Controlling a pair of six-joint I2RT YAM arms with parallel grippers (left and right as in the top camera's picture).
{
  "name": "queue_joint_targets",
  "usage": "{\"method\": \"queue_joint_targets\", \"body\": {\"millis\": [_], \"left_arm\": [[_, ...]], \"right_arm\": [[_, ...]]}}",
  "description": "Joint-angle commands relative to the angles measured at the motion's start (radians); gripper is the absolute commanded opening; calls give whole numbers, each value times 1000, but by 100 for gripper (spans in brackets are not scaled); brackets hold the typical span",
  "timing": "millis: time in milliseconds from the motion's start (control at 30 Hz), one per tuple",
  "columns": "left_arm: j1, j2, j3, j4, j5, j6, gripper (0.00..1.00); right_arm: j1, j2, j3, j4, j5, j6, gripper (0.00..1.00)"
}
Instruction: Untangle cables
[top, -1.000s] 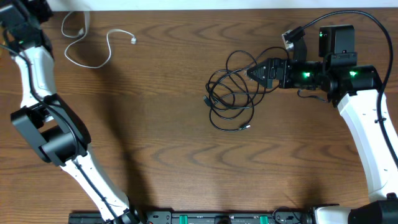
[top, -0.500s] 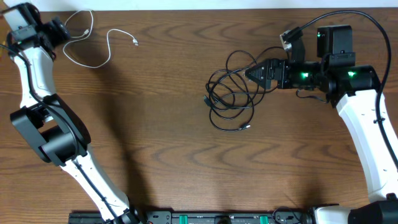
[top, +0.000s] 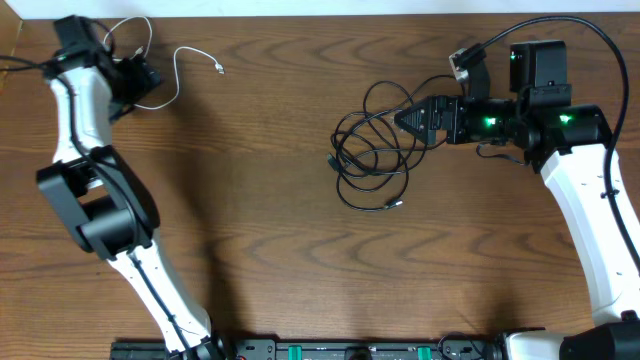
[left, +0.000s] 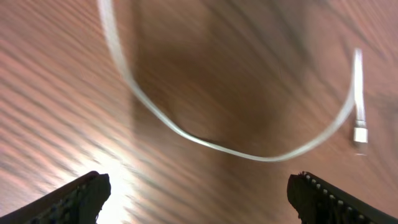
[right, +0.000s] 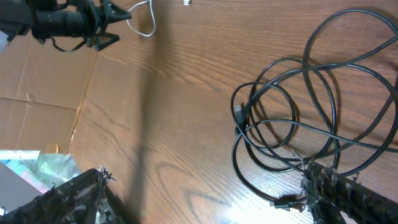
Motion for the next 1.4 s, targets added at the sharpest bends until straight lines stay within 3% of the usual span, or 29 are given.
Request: {"method": "queue_joint_targets", "body": {"millis": [0,100,367,833,1067,1133,1333,1367], "left_arm": [[-54,0,-10,26,24,-91,96],[-81,13,-10,58,2,-139,96],[-60,52,-10,76,-264,-195,96],[11,115,-13,147,-254,-194,96],[8,166,-13,178,-248,-191,86],[8,170,-13,182,-249,-191,70],[9,170,-13,272,-249,-87,8],[9,170,-13,291,-249,-69,8]], "right_arm": [[11,-14,5,-5,-7,-24,99],[10,-14,5,-20,-7,-24,99],[11,-14,5,-46,-7,-31,99],[10,-14,5,-29,-7,-58,99],[11,-14,5,-35,-7,-56,99],[10,-14,5,-33,-7,-45,99],[10,-14,5,-35,-7,-31,99],[11,-14,5,-34,-7,-28,99]]}}
